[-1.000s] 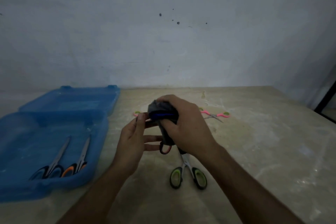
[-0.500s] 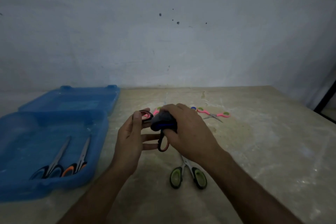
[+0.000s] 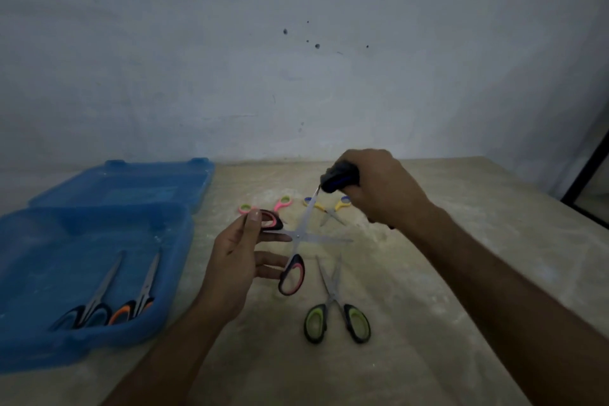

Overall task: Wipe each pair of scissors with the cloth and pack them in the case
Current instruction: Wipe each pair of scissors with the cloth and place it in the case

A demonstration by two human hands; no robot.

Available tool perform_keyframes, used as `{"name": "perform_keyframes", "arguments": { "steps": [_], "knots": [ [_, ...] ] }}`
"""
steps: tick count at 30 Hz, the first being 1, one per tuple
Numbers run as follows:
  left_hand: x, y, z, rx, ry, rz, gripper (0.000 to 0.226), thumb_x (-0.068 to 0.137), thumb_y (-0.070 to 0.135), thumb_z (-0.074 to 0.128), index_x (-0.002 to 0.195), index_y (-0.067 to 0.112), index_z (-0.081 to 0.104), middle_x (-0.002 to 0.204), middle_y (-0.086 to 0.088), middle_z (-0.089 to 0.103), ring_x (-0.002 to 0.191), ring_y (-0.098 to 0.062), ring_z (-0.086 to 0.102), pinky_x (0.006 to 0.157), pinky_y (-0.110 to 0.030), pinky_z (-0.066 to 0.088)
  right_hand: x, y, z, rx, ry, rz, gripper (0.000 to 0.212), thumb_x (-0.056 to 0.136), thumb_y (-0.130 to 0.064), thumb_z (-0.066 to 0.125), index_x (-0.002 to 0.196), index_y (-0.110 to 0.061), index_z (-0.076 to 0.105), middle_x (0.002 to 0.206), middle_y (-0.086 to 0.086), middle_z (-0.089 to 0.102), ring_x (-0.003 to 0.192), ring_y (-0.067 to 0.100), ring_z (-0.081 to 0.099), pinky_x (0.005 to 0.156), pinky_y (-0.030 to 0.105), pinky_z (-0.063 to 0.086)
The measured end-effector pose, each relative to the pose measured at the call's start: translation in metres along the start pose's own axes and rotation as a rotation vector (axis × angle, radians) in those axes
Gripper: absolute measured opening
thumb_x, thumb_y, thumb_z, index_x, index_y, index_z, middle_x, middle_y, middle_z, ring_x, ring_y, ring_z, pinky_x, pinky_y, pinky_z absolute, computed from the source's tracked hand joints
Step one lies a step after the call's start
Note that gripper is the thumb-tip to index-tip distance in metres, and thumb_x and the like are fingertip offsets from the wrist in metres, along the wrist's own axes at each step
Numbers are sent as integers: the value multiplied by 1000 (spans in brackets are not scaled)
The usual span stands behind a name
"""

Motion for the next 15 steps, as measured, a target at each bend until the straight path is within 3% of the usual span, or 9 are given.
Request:
{"name": "perform_keyframes", "arguments": {
  "steps": [1,3,7,9,11,13,15],
  "knots": [
    [1,0,0,8,-6,-2,38,106,38,39,100,15,70,86,-13,78,54,-26,69,48,-32,56,-2,0,-6,52,20,4,19,90,-19,68,108,-15,69,97,4,71,55,0,50,53,22,42],
    [2,0,-1,45,-13,8,37,107,37,39,100,15,68,85,-14,78,53,-26,68,48,-32,55,-14,-12,-6,199,-33,-50,20,90,-20,72,109,-18,67,96,-2,72,52,-5,54,50,10,41],
    [1,1,0,116,-14,45,36,108,32,40,99,9,66,81,-9,77,47,-26,64,44,-29,51,-44,-39,33,213,-335,-225,26,88,-22,74,112,-24,63,99,-7,70,75,2,61,67,21,51],
    [2,2,-1,149,-19,65,36,108,29,40,96,7,66,78,-9,77,45,-27,63,43,-29,51,-41,-28,40,200,-304,-230,25,88,-18,73,111,-21,66,98,-5,71,77,3,62,65,21,49],
    [2,2,-3,177,-16,71,36,107,28,41,95,5,66,77,-10,77,44,-27,63,42,-29,51,-31,-8,34,258,-240,-144,20,88,-16,74,107,-19,68,94,0,72,60,4,66,53,20,49],
    [3,0,-5,193,-10,66,36,108,28,41,96,5,66,77,-9,77,44,-28,64,42,-29,51,-22,16,21,346,-125,-31,15,88,-19,76,100,-19,68,84,-1,72,49,11,66,44,34,50],
    [5,0,-4,210,-14,74,35,108,28,40,96,6,66,78,-10,77,45,-29,64,43,-30,51,-21,27,9,398,-20,-20,15,86,-21,78,98,-21,68,80,-2,72,59,19,70,52,42,54]
  ]
}}
Point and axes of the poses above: each hand's wrist, its own x-axis towards the middle knuckle, its own z-axis out of the palm, y = z × x, the point moved 6 cm from there along x, towards the middle knuckle
